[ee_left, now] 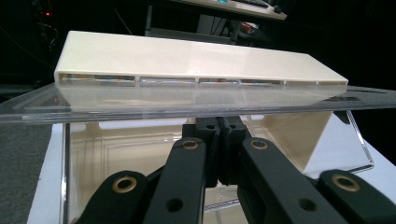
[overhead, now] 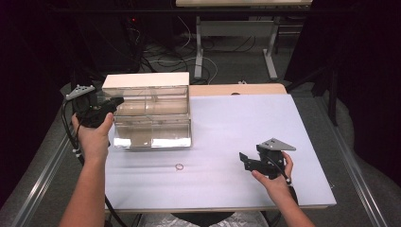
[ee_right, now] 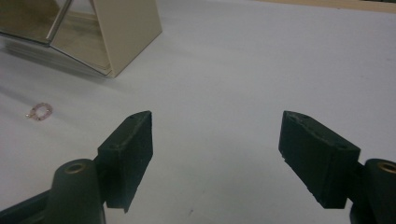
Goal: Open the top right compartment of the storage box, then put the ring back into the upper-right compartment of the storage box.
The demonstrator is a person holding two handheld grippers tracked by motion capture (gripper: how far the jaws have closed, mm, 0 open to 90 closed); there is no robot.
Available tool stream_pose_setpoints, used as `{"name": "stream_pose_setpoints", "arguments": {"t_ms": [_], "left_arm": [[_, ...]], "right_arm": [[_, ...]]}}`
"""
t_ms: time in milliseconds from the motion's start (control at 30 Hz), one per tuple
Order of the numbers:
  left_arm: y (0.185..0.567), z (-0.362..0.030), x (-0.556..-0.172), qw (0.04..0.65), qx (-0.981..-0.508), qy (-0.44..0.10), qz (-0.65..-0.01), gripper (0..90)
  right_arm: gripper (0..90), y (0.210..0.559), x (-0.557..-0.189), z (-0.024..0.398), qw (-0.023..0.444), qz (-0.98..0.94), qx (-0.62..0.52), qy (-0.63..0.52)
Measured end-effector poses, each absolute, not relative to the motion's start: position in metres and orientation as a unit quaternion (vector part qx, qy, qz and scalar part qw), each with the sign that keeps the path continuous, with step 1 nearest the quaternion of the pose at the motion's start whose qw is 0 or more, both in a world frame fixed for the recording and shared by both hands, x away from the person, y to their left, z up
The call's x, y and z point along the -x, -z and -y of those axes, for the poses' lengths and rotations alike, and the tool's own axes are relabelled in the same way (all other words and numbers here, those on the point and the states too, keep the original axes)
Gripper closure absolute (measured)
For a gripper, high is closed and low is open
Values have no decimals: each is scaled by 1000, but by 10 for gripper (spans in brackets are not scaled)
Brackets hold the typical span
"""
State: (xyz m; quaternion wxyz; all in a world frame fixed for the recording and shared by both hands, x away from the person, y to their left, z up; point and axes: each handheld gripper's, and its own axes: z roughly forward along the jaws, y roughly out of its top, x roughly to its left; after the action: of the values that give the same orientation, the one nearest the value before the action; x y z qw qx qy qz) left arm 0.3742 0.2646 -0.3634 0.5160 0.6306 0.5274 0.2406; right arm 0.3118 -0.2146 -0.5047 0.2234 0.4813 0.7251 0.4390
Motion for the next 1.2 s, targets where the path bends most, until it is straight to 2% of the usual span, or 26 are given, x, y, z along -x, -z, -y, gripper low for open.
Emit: {"name": "stream_pose_setpoints", "arguments": {"t_ms": [367, 1200], "left_arm": [[366, -269, -372, 520, -627, -238, -528, 900], [366, -267, -368, 521, -627, -243, -526, 900]], "right_arm": [[345, 497, -326, 173, 201, -762, -430, -441], [400, 483, -349, 106, 141, -837, -315, -425]]}}
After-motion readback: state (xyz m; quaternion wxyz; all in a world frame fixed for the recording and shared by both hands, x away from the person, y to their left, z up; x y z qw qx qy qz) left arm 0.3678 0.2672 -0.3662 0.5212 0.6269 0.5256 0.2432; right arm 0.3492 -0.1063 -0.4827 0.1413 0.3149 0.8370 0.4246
